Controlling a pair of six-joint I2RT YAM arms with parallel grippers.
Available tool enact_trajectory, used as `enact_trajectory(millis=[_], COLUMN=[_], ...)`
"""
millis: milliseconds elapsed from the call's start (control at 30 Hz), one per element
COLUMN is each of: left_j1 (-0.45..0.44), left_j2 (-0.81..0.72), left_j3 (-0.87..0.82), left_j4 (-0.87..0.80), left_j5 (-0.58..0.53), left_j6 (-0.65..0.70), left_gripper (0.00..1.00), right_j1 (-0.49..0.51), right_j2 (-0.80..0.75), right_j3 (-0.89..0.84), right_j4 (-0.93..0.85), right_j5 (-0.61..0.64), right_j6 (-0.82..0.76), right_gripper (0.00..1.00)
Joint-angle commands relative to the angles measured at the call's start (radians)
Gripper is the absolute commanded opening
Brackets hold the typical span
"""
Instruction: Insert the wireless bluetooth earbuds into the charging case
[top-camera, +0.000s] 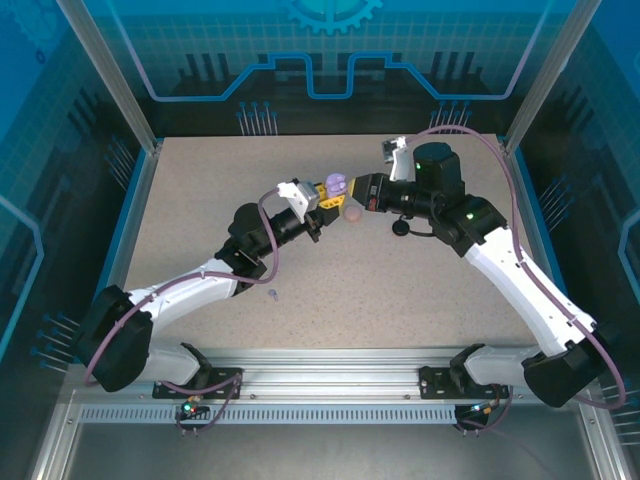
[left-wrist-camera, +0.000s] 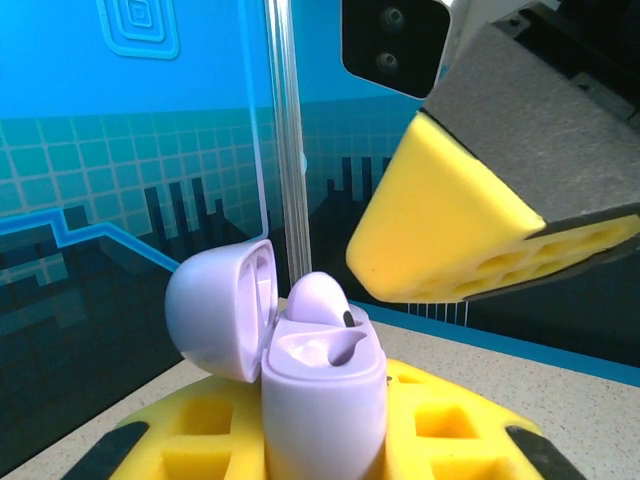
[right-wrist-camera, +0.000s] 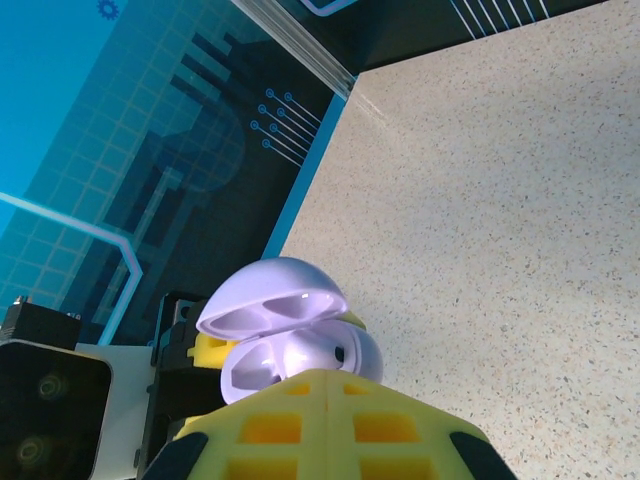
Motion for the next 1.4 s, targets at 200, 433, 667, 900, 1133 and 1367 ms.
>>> enact_trajectory(millis=[200, 433, 667, 900, 1133, 1367], left_j1=[-0.001, 0.027, 0.113, 0.195, 0.257, 0.333], left_j2=[-0.033, -0.065, -0.096, -0.106, -0.112, -0.146], left_j3=[-0.021, -0.034, -0.019, 0.009, 0.041, 0.046], left_j4=[0.052, 0.048, 0.028, 0.016, -0.014, -0.061], left_j5=[-0.049, -0.103, -0.115, -0.144, -0.178, -0.215], left_j6=[-0.003, 0.020, -0.029, -0.090, -0.143, -0.192], left_gripper=[0.00, 0.00, 0.00, 0.00, 0.00, 0.00], right_j1=[-0.028, -0.031, 0.066, 0.250, 0.409, 0.513], right_j2=[-0.064, -0.129, -0.053, 0.158, 0.469, 0.741], right_j3=[0.006, -0.125, -0.273, -0.240, -0.036, 0.211], right_j4=[-0.053, -0.133, -0.108, -0.108, -0.206, -0.328], right_j5=[0.035, 0.087, 0.164, 0.299, 0.395, 0.464], right_j6=[-0.032, -0.045, -0.024, -0.027, -0.106, -0.198], right_gripper=[0.05, 0.12, 0.47, 0.64, 0.65, 0.63])
